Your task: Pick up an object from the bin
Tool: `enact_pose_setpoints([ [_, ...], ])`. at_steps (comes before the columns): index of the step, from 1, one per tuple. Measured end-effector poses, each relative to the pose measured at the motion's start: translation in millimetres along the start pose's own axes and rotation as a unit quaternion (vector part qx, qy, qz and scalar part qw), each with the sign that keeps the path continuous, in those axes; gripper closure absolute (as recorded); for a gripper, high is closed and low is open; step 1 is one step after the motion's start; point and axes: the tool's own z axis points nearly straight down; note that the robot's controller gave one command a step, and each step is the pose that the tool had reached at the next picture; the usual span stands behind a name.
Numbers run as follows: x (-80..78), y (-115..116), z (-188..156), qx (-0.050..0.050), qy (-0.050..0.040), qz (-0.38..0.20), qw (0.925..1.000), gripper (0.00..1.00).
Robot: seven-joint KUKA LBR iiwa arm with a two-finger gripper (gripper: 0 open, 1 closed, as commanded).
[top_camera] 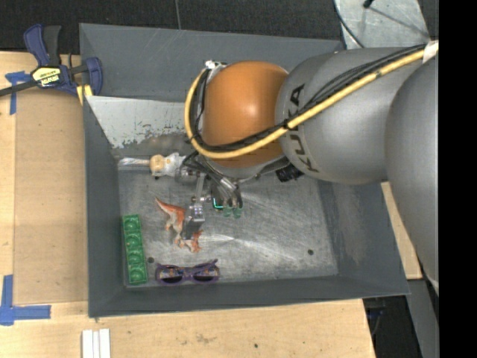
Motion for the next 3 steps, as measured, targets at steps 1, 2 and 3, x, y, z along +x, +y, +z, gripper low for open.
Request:
enact_pose_setpoints([
  [1, -9.5, -15.1, 41.9, -0.001, -0.0043, -0.017, 0.9998, 0.00],
  [2, -35.8, -37.2, 81.0, 0.000, 0.0064, -0.046, 0.9989, 0.00],
  [3, -20.1, -42.7, 84.6, 0.000, -0.0084, -0.007, 0.9999, 0.00],
])
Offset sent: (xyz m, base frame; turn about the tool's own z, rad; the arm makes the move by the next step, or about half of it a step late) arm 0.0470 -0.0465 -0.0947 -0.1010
